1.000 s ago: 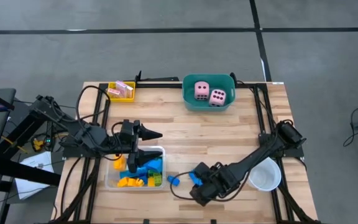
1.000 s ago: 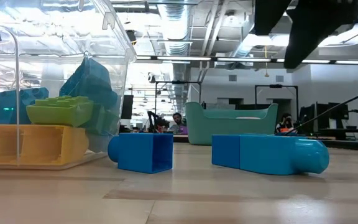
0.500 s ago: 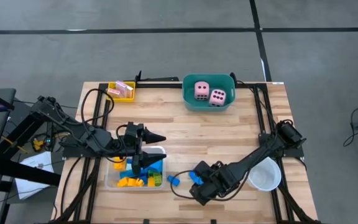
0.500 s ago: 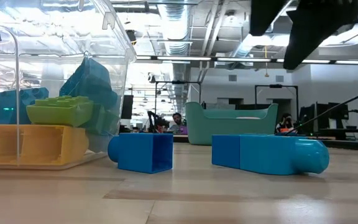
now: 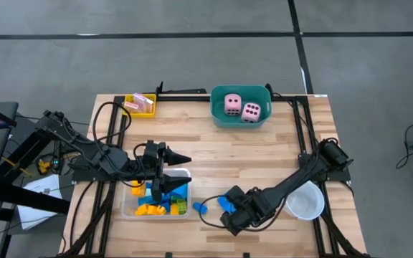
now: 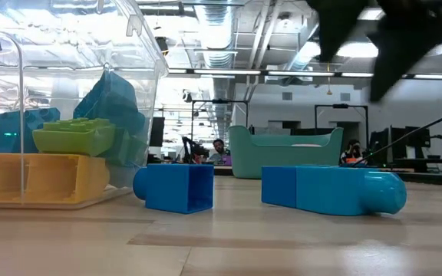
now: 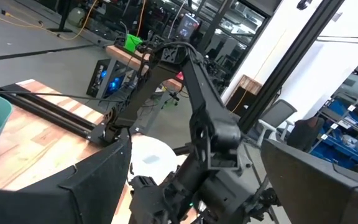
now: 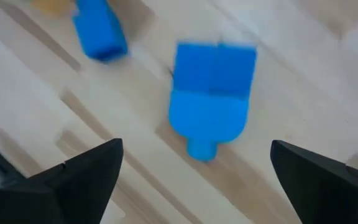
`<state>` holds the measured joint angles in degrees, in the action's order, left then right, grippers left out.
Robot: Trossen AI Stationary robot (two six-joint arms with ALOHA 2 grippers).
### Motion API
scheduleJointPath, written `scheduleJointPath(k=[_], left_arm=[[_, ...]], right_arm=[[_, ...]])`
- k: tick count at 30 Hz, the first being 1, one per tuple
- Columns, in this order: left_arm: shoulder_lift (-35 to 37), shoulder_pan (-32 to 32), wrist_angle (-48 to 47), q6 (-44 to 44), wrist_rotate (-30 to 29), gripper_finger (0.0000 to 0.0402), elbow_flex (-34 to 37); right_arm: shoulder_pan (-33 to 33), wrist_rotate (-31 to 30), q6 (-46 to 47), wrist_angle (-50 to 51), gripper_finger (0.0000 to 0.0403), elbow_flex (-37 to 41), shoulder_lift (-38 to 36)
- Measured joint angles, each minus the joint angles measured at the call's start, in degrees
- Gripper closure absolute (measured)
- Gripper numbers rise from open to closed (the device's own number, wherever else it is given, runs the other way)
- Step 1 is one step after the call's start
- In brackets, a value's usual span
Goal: Pick & Place Toys
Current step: Put the blue game pieces into the transparent bin
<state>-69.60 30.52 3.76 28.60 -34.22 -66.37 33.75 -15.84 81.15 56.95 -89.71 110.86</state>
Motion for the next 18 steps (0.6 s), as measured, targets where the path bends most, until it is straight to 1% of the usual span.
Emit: scheduleJointPath(k=[3, 6, 9, 15, 18], left_arm=[[0.00, 0.00, 0.14, 0.00, 0.00, 0.0046, 0.00], [0.00, 0.00, 0.14, 0.00, 0.00, 0.0046, 0.00], [0.00, 0.00, 0.14, 0.00, -0.02, 0.0046, 0.00], [0.02, 0.00, 0.14, 0.00, -0.02, 0.0046, 0.00], [0.02, 0.00, 0.16, 0.00, -0.02, 0.0046, 0.00]], right_arm=[[-0.15, 3.62, 2.45, -3.33, 0.0005, 3.73, 0.04], [-0.84, 4.67, 3.48, -6.43, 0.0003, 5.83, 0.10], [-2.00, 5.27, 3.43, -8.44, 0.0003, 6.08, 0.10], [-5.58, 5.31, 1.08, -8.81, 0.0003, 6.09, 0.10], [-7.53, 5.97, 0.14, -9.37, 0.0003, 6.10, 1.49]])
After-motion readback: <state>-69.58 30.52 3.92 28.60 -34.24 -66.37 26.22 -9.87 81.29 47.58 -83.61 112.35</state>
